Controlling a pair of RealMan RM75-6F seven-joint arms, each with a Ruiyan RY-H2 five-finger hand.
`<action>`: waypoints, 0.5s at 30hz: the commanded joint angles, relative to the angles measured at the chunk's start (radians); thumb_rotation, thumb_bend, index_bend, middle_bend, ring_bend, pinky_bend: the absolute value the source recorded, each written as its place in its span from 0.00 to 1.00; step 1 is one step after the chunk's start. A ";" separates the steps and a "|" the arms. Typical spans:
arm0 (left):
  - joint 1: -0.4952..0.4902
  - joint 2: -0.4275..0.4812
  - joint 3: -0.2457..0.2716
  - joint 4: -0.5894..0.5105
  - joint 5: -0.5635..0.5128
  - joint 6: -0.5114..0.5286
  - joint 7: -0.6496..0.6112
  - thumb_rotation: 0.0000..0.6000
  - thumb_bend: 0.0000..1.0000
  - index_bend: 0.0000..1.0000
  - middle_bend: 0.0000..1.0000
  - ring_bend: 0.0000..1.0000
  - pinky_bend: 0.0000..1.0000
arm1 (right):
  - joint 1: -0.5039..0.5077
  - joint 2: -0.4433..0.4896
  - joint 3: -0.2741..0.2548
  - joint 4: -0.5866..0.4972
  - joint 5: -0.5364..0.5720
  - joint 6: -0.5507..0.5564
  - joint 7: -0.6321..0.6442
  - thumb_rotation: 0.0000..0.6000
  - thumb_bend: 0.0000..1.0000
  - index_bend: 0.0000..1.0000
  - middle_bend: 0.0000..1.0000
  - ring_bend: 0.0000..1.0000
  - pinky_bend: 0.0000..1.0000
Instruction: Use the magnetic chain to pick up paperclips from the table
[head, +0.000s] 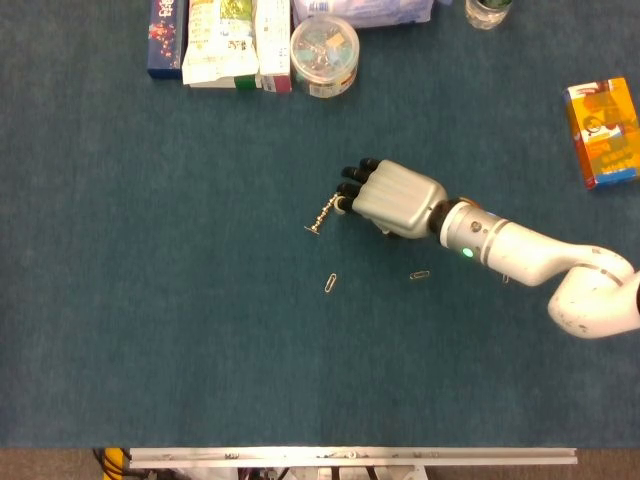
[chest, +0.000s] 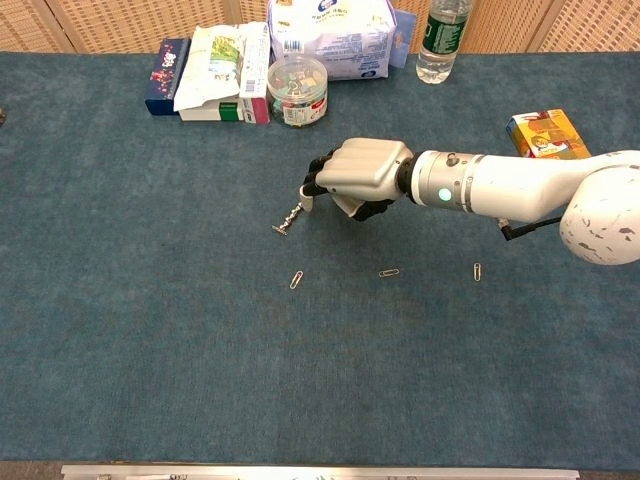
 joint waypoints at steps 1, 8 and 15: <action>0.000 -0.001 0.000 0.000 0.001 0.000 0.001 1.00 0.33 0.55 0.25 0.01 0.00 | -0.005 -0.003 0.015 -0.009 0.024 0.006 -0.030 1.00 0.92 0.29 0.24 0.11 0.19; 0.000 0.000 0.000 0.001 0.001 0.000 0.002 1.00 0.33 0.55 0.25 0.01 0.00 | 0.019 -0.065 0.033 0.052 0.027 -0.019 -0.030 1.00 0.92 0.29 0.24 0.11 0.19; 0.003 0.004 0.000 0.002 0.004 0.005 -0.011 1.00 0.33 0.55 0.25 0.01 0.00 | 0.046 -0.133 0.041 0.134 -0.008 -0.033 0.026 1.00 0.92 0.29 0.24 0.11 0.19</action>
